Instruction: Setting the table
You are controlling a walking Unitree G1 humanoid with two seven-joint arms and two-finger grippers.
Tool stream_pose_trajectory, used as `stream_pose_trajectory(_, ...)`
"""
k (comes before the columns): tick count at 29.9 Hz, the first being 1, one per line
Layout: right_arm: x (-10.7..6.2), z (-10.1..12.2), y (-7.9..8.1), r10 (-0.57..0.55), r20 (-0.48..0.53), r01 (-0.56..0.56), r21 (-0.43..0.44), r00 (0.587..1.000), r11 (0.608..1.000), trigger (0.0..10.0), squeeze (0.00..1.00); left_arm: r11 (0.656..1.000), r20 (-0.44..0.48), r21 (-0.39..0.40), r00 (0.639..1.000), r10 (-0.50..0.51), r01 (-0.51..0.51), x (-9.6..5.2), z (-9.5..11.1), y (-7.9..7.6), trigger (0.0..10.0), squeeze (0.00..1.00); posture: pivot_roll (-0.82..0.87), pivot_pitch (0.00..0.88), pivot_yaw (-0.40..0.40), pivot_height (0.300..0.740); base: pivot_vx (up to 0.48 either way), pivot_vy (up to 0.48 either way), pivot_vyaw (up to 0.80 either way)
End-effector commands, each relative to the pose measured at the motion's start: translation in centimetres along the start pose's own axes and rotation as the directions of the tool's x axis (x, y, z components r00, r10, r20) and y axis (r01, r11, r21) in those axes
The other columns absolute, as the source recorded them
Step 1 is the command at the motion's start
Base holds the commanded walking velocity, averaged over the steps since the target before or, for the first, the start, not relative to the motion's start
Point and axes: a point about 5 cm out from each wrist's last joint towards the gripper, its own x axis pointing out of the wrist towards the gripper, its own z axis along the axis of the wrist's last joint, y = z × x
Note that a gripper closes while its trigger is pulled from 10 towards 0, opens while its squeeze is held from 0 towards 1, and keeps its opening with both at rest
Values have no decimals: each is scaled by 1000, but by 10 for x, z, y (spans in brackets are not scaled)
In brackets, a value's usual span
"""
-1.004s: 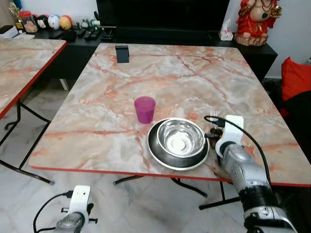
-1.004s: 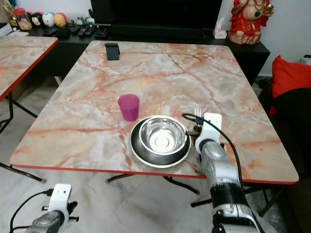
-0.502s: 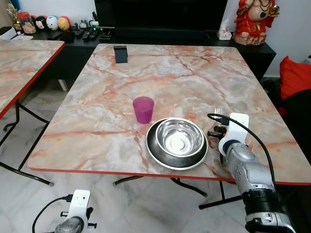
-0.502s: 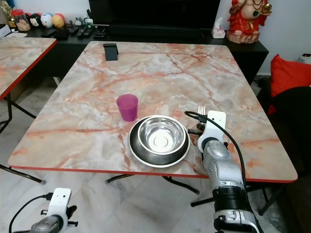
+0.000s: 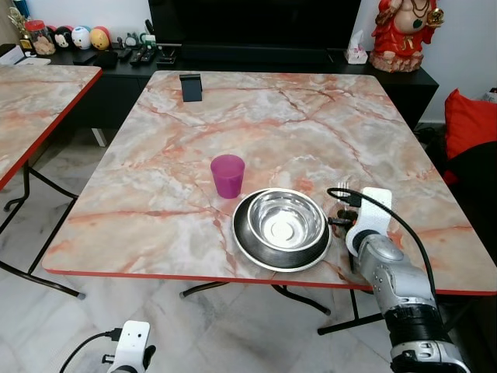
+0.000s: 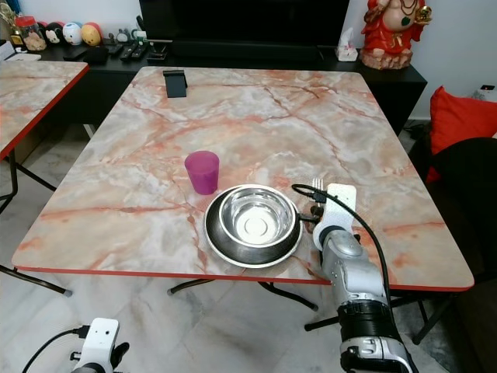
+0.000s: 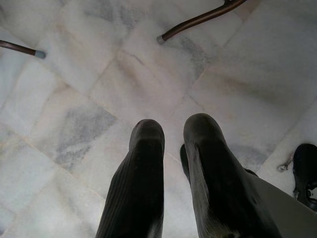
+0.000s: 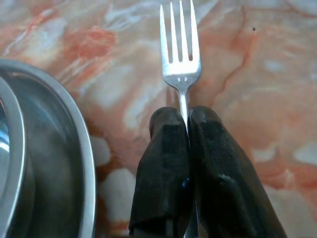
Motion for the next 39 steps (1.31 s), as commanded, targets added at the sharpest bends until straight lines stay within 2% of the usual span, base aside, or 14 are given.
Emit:
stream_pose_trajectory(1, 1, 5, 3, 8, 16, -8, 0, 1000, 1000, 10000, 0, 1000, -8, 9, 1000, 3, -3, -1, -3, 2, 10000, 0, -111, 0, -14, 740, 0, 0, 0)
stream_pose_trajectory(11, 4, 1, 0, 2, 4, -2, 0, 1000, 1000, 10000, 0, 1000, -5, -2, 1000, 7, -7, -1, -2, 1, 10000, 0, -102, 0, -19, 740, 0, 0, 0)
stream_pose_trajectory(14, 4, 0, 1, 3, 4, -3, 0, 1000, 1000, 10000, 102, 1000, -7, -1, 1000, 6, -6, -1, -3, 1, 10000, 0, -104, 0, -18, 740, 0, 0, 0)
stream_pose_trajectory(21, 4, -4, 3, 8, -3, -8, -1, 1000, 1000, 10000, 94, 1000, -15, 4, 1000, 6, -6, -2, -5, 2, 10000, 0, -103, 0, -17, 740, 0, 0, 0)
stream_pose_trajectory(22, 4, -4, 3, 11, -4, -11, 0, 1000, 1000, 10000, 184, 1000, -16, 5, 1000, 6, -6, -2, -6, 2, 10000, 0, -103, 0, -17, 740, 0, 0, 0)
stream_pose_trajectory(23, 4, -4, 3, 13, -5, -13, 0, 1000, 1000, 10000, 373, 1000, -16, 6, 1000, 5, -5, -2, -6, 2, 10000, 0, -103, 0, -17, 740, 0, 0, 0)
stream_pose_trajectory(24, 4, -4, 3, 13, -5, -13, 0, 1000, 1000, 10000, 373, 1000, -16, 6, 1000, 5, -5, -2, -6, 2, 10000, 0, -103, 0, -17, 740, 0, 0, 0)
stream_pose_trajectory(25, 4, -4, 3, 13, -6, -13, -1, 1000, 1000, 10000, 671, 1000, -17, 6, 1000, 5, -5, -2, -6, 2, 10000, 0, -103, 0, -17, 740, 0, 0, 0)
stream_pose_trajectory(26, 4, -4, 3, 13, -6, -13, -1, 1000, 1000, 10000, 675, 1000, -17, 7, 1000, 5, -5, -2, -6, 2, 10000, 0, -103, 0, -17, 740, 0, 0, 0)
stream_pose_trajectory(29, 4, -4, 3, 10, -7, -10, -4, 1000, 1000, 10000, 651, 1000, -18, 9, 1000, 5, -5, -2, -6, 2, 10000, 0, -104, 0, -16, 740, 0, 0, 0)
stream_pose_trajectory(30, 4, -4, 3, 10, -7, -10, -5, 1000, 1000, 10000, 549, 1000, -18, 9, 1000, 5, -5, -2, -6, 2, 10000, 0, -104, 0, -15, 740, 0, 0, 0)
stream_pose_trajectory(31, 4, -4, 3, 9, -7, -9, -6, 1000, 1000, 10000, 549, 1000, -18, 10, 1000, 5, -5, -2, -6, 2, 10000, 0, -104, 0, -15, 740, 0, 0, 0)
stream_pose_trajectory(32, 4, -5, 3, 8, -8, -8, -8, 1000, 1000, 10000, 0, 1000, -18, 11, 1000, 4, -4, -2, -6, 2, 10000, 0, -104, 0, -15, 740, 0, 0, 0)
stream_pose_trajectory(39, 4, -5, 3, 6, -9, -6, -11, 1000, 1000, 10000, 0, 1000, -20, 17, 1000, 1, -1, -2, -6, 1, 10000, 0, -104, 0, -13, 740, 0, 0, 0)
